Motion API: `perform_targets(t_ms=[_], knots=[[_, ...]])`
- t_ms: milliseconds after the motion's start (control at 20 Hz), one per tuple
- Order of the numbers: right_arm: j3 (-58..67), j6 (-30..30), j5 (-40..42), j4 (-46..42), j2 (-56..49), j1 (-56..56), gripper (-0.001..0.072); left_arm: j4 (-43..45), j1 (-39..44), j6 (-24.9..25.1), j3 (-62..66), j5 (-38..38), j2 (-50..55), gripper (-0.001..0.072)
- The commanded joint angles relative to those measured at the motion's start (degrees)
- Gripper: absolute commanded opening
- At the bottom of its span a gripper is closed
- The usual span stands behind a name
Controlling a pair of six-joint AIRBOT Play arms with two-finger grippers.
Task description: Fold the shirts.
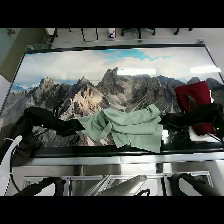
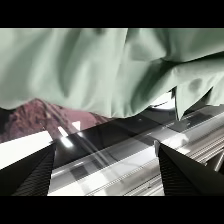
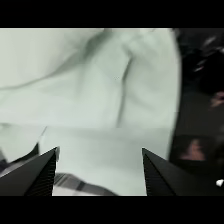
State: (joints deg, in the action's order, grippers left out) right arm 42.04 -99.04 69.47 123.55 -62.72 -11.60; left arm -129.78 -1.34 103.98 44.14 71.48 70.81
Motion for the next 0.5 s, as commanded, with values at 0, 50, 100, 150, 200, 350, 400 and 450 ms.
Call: perform_targets(t_ms=[0, 50, 100, 150, 200, 350, 400, 450], knots=[[-8.5, -5.7, -3.2, 15.1, 0.1, 4.7, 0.0583, -4.3, 4.6, 0.1, -8.5, -8.2, -3.8, 0.0704], [-10.4, -5.8, -6.1, 16.6, 0.1, 7.7, 0.0583, -4.5, 8.3, -0.5, -10.3, -11.9, -4.3, 0.0704], [-11.8, -5.1, -9.3, 16.6, 0.0, 11.7, 0.0583, -4.9, 11.9, -1.4, -11.7, -15.5, -4.4, 0.0704], [-12.5, -3.7, -11.6, 16.7, -0.2, 15.8, 0.0583, -4.8, 15.3, -2.8, -12.4, -19.7, -4.3, 0.0704], [-12.5, -2.6, -13.6, 16.7, -0.5, 19.5, 0.0583, -4.8, 18.1, -3.9, -12.8, -24.0, -4.4, 0.0704], [-12.5, 1.4, -20.9, 16.8, -2.5, 29.5, 0.0582, -4.8, 22.5, -6.2, -12.7, -34.3, -4.3, 0.0704], [-12.5, 2.2, -22.3, 16.9, -3.6, 31.5, 0.0582, -4.8, 22.6, -6.8, -12.7, -35.7, -4.3, 0.0704], [-12.5, 2.5, -23.5, 17.3, -5.0, 33.2, 0.0582, -4.8, 22.5, -7.2, -12.7, -36.5, -4.3, 0.0704]])
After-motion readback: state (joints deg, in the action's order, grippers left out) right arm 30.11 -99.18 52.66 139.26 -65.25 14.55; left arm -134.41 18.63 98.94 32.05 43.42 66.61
